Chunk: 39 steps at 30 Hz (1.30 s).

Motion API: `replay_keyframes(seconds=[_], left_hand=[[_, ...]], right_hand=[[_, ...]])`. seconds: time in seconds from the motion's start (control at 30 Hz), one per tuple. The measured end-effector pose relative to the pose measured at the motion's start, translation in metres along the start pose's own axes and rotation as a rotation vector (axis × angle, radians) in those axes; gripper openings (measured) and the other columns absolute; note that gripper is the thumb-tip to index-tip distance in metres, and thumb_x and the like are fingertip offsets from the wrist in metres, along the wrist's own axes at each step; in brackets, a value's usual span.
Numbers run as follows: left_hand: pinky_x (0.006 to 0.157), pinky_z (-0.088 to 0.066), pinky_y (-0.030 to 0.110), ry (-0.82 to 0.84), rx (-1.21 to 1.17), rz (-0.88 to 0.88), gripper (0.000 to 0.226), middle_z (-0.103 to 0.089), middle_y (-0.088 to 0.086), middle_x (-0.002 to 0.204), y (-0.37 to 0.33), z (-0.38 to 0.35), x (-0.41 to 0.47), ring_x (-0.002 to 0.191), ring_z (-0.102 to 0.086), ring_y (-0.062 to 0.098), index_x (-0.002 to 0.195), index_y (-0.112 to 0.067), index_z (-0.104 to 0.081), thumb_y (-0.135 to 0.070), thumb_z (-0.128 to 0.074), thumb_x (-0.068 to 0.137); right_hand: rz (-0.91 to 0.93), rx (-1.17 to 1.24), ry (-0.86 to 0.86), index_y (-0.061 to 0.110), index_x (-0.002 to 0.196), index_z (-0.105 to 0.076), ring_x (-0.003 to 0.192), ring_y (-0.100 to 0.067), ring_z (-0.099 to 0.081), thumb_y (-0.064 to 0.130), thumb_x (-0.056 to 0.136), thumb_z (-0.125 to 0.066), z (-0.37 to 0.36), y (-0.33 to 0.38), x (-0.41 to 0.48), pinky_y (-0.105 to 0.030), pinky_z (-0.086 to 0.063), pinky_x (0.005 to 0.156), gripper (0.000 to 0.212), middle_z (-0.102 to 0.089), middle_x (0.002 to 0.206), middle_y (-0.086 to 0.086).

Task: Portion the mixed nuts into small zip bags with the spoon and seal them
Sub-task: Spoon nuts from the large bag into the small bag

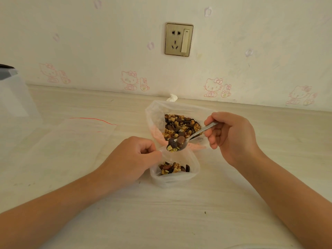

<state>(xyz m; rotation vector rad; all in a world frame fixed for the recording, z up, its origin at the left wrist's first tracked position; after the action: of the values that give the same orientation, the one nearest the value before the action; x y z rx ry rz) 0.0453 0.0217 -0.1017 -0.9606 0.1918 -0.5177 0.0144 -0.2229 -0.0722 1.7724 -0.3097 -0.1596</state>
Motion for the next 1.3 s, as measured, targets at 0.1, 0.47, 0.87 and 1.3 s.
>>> replay_keyframes(seconds=[0.1, 0.47, 0.87, 1.3], left_hand=[[0.048, -0.031, 0.024, 0.026, -0.006, 0.040, 0.036, -0.055, 0.002, 0.054, 0.001, 0.003, 0.004, 0.047, -0.038, 0.012, 0.058, -0.018, -0.064, -0.024, -0.068, 0.093], [0.054, -0.032, 0.033, 0.083, -0.121, 0.057, 0.033, -0.059, 0.006, 0.057, -0.003, 0.007, 0.006, 0.053, -0.041, 0.019, 0.056, -0.017, -0.061, -0.039, -0.064, 0.079], [0.048, -0.045, 0.023, -0.006, -0.109, 0.047, 0.064, -0.066, 0.000, 0.058, 0.001, 0.018, 0.015, 0.049, -0.058, 0.013, 0.067, -0.011, -0.065, -0.074, -0.060, 0.073], [0.039, -0.035, 0.010, -0.005, 0.032, 0.124, 0.049, -0.061, -0.001, 0.044, 0.008, 0.007, 0.054, 0.035, -0.051, 0.005, 0.045, -0.033, -0.066, -0.038, -0.069, 0.094]], right_hand=[[0.151, -0.070, 0.085, 0.008, 0.065, -0.074, 0.037, -0.022, -0.051, 0.007, 0.102, -0.047, -0.004, 0.006, -0.007, -0.024, -0.041, 0.038, 0.046, -0.062, 0.055, -0.015], [0.543, -0.287, 0.177, 0.004, 0.081, -0.071, 0.047, -0.026, -0.055, 0.007, 0.101, -0.048, -0.007, 0.023, -0.024, -0.027, -0.043, 0.044, 0.030, -0.064, 0.061, -0.013], [0.499, -0.284, -0.087, 0.008, 0.083, -0.073, 0.050, -0.026, -0.057, 0.010, 0.105, -0.051, 0.013, 0.025, -0.005, -0.026, -0.045, 0.045, 0.031, -0.067, 0.064, -0.011], [0.308, -0.545, -0.149, 0.007, 0.078, -0.071, 0.050, -0.019, -0.057, 0.014, 0.101, -0.051, 0.032, 0.025, 0.016, -0.027, -0.046, 0.043, 0.032, -0.066, 0.060, -0.009]])
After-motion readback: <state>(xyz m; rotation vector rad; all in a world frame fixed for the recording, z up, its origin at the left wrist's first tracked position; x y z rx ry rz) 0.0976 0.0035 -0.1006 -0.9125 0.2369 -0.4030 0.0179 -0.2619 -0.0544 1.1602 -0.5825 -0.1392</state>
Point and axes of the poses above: each hand's wrist, its own x-axis towards the middle knuckle, its own z-axis out of the back of the hand, y = z × x, the point moved 3 cm from there along x, towards the middle knuckle
